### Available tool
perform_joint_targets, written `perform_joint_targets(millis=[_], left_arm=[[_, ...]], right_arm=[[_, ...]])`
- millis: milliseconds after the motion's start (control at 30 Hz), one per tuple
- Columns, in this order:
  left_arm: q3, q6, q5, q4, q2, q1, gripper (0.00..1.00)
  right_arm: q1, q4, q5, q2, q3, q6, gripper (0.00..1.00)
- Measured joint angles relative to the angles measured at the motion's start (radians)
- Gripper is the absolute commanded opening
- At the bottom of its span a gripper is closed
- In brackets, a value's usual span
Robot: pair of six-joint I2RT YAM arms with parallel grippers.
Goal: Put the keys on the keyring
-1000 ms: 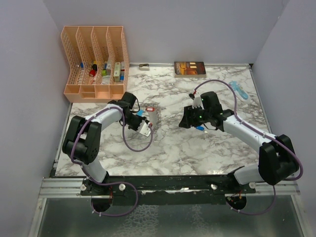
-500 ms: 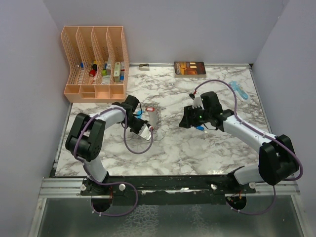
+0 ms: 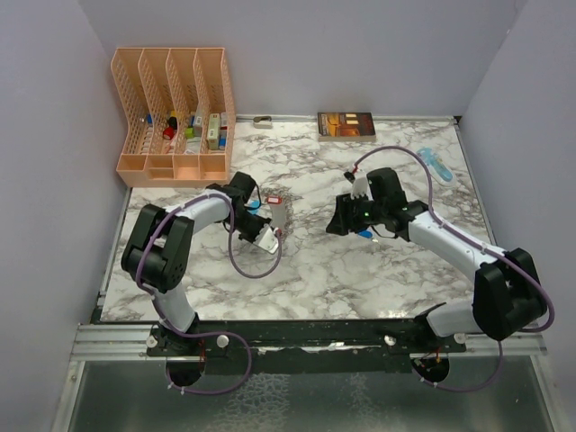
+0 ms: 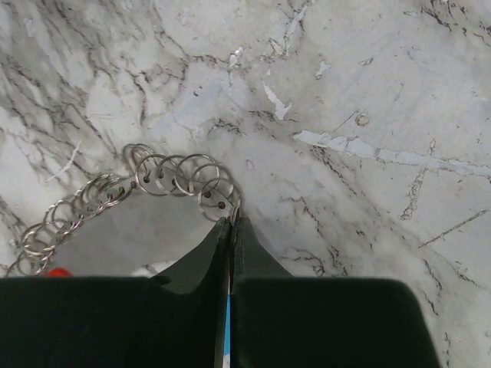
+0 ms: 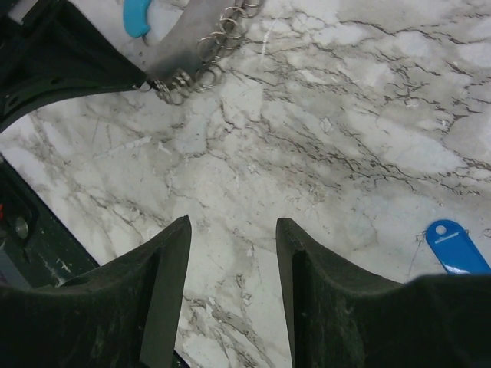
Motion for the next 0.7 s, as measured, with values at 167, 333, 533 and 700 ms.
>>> perform_joint_targets(millis=[167,333,533,700], left_arm=[[0.171,-0.035,0.015,-0.136,0.006,-0.001,0.0],[0.557,-0.084,0.04,-0.317,0.093,-0.026,0.0],[0.945,-0.178,0.088,-0.551,0.245,-0.071,0.0],[0.967,-0.274,0.114,-0.604,0.239,-0.101,0.0]], right_arm=[[0.0,0.005,-0.108,-0.06,0.004,-0.057,0.49],[0.0,0.039,-0.219,-0.131,0.048,-0.122,0.48],[0.008,0.062,-0.263,-0.155,0.131,-0.188,0.43],[0.014,0.076,-0.252,-0.182,0.15,-0.232,0.41]])
